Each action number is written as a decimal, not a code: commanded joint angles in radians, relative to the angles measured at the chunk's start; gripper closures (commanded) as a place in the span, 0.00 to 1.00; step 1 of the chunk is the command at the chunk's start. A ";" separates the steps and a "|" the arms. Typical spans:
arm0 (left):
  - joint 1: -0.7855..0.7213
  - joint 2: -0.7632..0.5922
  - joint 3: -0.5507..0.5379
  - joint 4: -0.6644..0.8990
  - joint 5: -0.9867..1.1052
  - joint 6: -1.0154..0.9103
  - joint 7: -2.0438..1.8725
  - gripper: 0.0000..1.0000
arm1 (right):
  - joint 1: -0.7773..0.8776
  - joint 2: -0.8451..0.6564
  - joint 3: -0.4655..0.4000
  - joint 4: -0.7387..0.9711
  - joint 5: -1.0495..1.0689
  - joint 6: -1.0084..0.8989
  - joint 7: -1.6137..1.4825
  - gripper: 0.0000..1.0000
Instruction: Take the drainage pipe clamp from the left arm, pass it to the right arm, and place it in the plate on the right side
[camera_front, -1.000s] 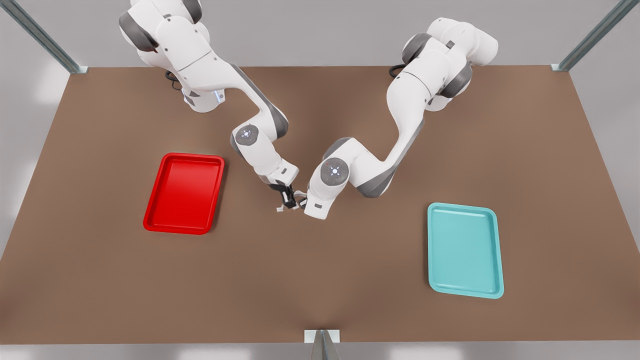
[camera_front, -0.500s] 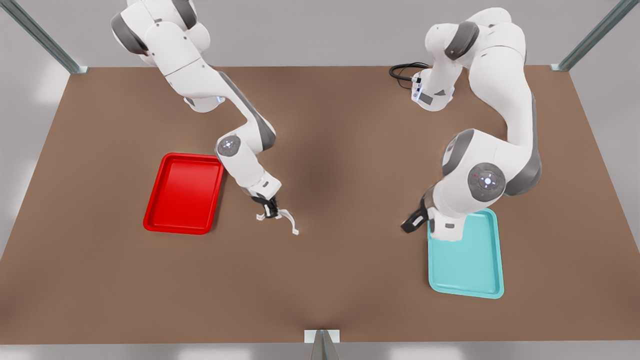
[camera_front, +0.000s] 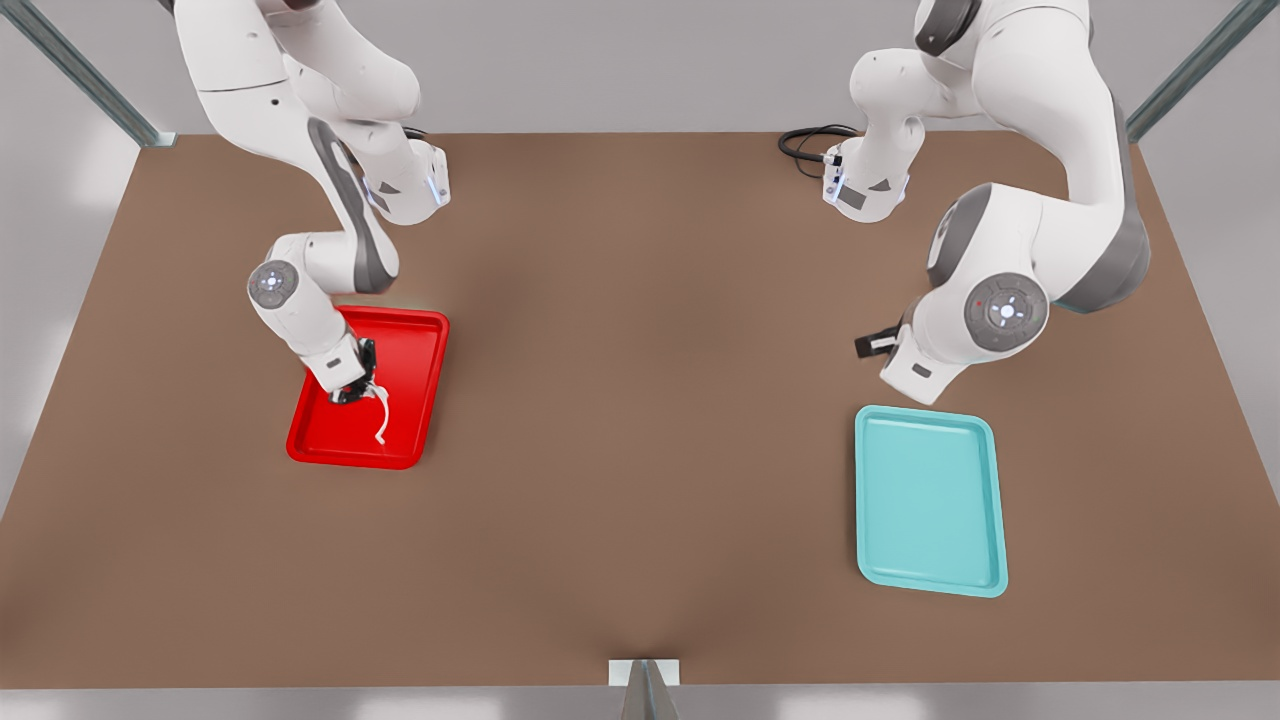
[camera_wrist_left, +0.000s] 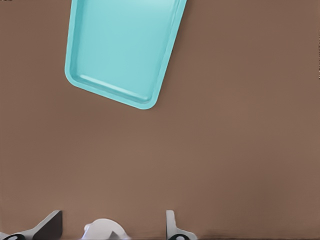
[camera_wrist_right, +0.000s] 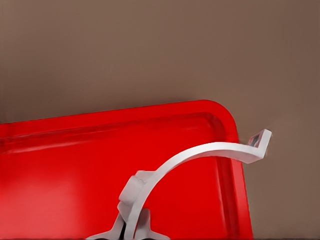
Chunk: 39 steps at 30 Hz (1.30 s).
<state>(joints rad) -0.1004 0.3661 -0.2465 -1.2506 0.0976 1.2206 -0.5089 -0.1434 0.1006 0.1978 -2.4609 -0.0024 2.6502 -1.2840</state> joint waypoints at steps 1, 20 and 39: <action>-0.001 -0.001 0.000 0.000 -0.013 -0.032 0.435 0.00 | -0.007 0.001 0.000 -0.023 0.009 -0.016 0.051 0.79; 0.005 -0.001 0.000 0.000 -0.024 -0.030 0.437 0.00 | -0.025 0.050 0.000 0.040 0.055 -0.102 0.210 0.00; 0.007 -0.004 0.000 -0.004 -0.033 -0.032 0.437 0.00 | 0.091 -0.024 -0.143 1.019 -0.044 -1.400 1.396 0.00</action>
<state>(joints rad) -0.0935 0.3622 -0.2470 -1.2552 0.0649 1.1889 -0.1231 -0.0441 0.0819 0.0613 -1.4342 -0.0547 1.3074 -0.3906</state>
